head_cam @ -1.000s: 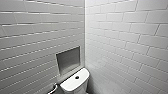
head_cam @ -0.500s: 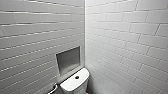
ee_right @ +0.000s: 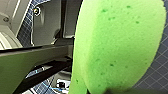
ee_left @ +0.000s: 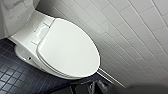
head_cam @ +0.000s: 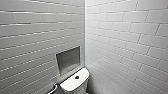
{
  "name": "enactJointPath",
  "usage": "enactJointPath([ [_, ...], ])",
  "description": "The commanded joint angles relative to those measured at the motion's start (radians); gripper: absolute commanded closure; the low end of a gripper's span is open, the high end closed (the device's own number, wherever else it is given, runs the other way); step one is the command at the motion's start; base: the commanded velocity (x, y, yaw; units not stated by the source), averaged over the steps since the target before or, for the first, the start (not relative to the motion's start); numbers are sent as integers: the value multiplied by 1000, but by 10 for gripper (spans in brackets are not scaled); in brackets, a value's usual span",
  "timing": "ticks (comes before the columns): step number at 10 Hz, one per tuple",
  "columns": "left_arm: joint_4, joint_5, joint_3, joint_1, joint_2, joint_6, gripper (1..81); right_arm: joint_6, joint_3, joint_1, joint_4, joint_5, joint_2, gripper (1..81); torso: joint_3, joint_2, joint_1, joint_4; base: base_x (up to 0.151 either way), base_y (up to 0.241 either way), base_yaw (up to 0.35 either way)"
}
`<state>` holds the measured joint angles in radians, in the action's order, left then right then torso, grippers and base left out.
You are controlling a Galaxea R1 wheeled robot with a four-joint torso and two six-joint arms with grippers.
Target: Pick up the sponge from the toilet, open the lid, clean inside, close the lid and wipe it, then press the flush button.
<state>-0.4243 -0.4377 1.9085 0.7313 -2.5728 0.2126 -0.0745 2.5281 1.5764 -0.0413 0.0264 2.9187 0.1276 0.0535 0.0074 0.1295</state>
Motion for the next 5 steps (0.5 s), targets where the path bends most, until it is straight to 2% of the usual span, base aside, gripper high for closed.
enactJointPath([
  [1,-114,-124,-37,-269,28,7,811,2,-6,-29,4,-60,-5,811,0,0,0,0,0,0,0],
  [2,-140,-131,-40,-318,29,7,811,2,-6,-29,6,-60,-5,811,0,0,0,0,0,0,0],
  [5,-206,-150,-23,-448,-1,5,811,2,-6,-28,9,-60,3,811,53,0,0,0,0,0,0],
])
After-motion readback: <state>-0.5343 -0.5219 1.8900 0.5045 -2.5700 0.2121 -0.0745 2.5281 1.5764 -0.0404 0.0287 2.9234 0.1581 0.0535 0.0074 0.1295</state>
